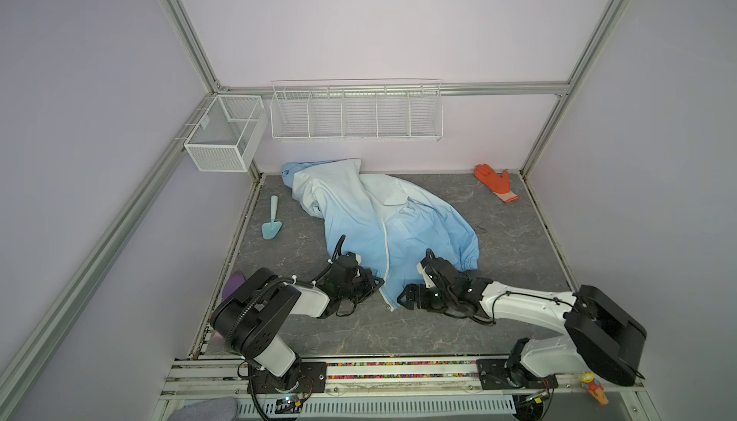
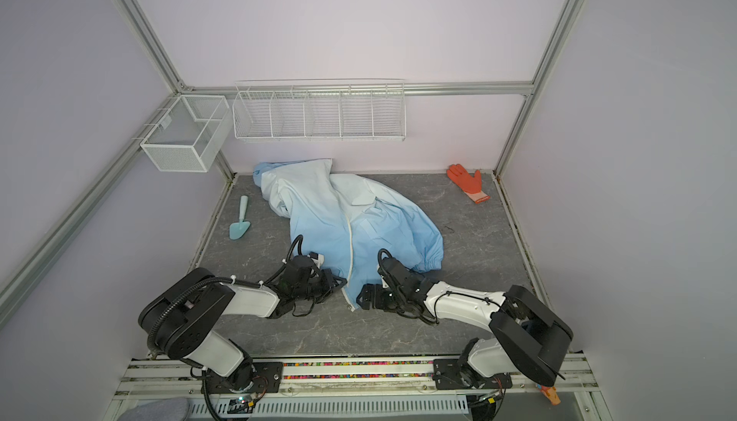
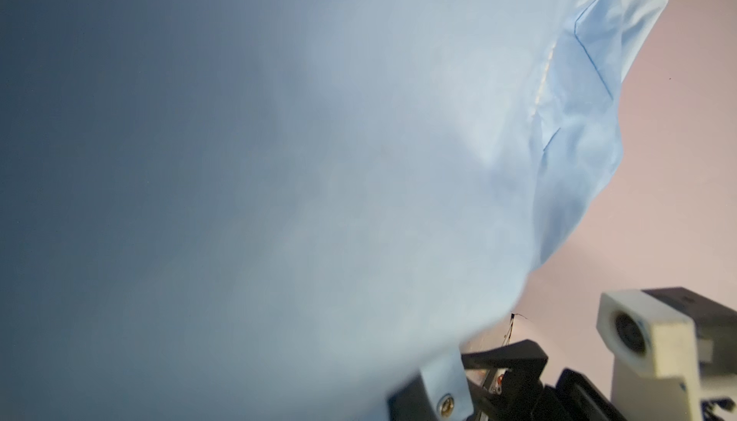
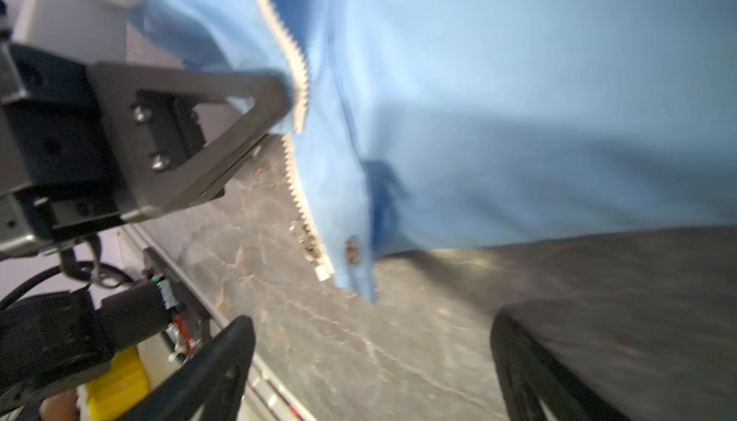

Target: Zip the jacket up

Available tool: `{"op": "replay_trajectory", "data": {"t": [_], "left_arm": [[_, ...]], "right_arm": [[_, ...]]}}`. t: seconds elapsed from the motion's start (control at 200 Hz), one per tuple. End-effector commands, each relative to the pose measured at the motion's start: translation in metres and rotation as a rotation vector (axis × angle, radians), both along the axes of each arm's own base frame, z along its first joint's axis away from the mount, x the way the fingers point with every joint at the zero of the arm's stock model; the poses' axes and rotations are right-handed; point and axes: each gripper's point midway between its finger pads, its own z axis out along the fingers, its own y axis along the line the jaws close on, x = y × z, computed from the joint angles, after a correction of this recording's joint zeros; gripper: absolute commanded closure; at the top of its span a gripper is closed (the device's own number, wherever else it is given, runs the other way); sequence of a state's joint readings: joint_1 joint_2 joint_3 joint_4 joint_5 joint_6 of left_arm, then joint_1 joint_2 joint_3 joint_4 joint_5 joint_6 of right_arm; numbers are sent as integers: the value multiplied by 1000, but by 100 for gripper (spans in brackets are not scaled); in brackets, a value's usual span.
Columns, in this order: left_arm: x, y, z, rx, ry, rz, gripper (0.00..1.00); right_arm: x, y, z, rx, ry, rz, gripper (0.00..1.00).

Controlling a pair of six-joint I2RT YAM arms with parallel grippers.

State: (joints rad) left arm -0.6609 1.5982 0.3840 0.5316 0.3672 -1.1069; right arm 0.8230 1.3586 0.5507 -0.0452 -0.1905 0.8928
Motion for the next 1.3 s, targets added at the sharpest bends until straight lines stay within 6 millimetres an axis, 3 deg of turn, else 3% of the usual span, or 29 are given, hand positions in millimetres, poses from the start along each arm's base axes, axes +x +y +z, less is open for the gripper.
{"op": "replay_trajectory", "data": {"t": [0.0,0.125,0.27,0.46,0.68,0.92,1.295], "left_arm": [[-36,50,-66,226,213,80,100],[-36,54,-63,240,210,81,100],[-34,56,-59,250,205,79,100],[-33,54,-60,249,213,76,100],[-29,55,-60,248,218,85,100],[-26,58,-56,260,194,72,100],[-26,59,-54,262,188,67,100]], "right_arm": [[8,-40,-19,-102,0,-66,11],[30,-49,-17,-108,-37,-81,11],[51,-53,-29,-83,-26,-109,11],[65,-25,-19,90,-103,-38,10],[44,16,-2,220,-154,166,6],[14,38,-7,224,-117,297,0],[-1,53,-30,129,-17,372,22]]}}
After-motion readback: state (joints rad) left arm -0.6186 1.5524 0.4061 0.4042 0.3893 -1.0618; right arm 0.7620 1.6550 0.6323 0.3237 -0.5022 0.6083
